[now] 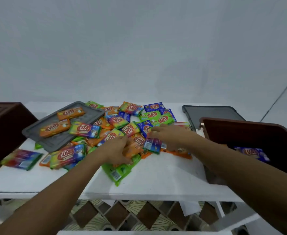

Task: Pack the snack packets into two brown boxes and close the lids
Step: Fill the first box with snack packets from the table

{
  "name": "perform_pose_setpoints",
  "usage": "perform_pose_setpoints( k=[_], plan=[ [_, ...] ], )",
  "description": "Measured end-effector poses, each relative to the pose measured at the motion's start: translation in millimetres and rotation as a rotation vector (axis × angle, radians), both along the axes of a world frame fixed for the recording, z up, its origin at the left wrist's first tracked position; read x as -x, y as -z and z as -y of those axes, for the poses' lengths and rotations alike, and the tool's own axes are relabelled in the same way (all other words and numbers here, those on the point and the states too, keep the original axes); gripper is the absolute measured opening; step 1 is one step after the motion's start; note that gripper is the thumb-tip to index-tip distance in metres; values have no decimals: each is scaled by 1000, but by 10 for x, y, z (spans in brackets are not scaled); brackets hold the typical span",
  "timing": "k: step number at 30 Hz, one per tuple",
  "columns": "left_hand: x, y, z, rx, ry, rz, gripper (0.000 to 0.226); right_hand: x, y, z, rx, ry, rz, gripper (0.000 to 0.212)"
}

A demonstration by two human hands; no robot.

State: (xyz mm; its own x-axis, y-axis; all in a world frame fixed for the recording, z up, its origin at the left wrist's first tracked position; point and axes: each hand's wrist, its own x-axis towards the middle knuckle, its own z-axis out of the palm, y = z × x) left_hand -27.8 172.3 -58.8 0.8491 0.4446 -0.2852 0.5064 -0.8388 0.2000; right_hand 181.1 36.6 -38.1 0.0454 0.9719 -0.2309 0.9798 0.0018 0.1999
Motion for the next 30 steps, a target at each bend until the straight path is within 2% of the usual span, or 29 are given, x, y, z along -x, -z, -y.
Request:
perform_pose_setpoints(
  k=[2, 3, 5, 6, 8, 10, 12, 16, 20, 22, 26, 30],
  plan=[
    [37, -88, -100, 93, -38, 113, 25, 16, 128, -104, 28, 28, 3, 94],
    [62, -128, -163, 161, -75, 190, 16, 26, 166, -133, 16, 33, 6, 92],
    [121, -196, -263, 364, -168, 281, 29, 52, 214, -160, -16, 35, -1, 82],
    [144, -230, -285, 461, -209, 305, 29, 59, 206, -154, -24, 33, -34, 75],
    [192, -283, -305, 570, -276, 318, 22, 65, 130, -145, -78, 79, -218, 50],
    [203, -298, -327, 597, -316, 332, 19, 57, 10, -160, -218, 166, -424, 21],
    [194, -307, -366, 597, -300, 343, 20, 36, -145, -185, -310, 241, -504, 19],
    [45, -430, -303, 602, -236, 364, 22, -84, -596, -8, -252, 326, -558, 37],
    [-282, -645, -101, 607, -146, 384, 21, -344, -945, 382, -225, 420, -866, 21],
    [-498, -742, -7, 603, -78, 389, 22, -513, -1033, 646, -273, 501, -929, 19],
    [-1109, -1029, 432, 598, 22, 452, 9, -986, -1143, 1392, -309, 576, -810, 17],
    [-1672, -1246, 1007, 641, 154, 475, 15, -1425, -993, 2077, -199, 580, -692, 10]
  ],
)
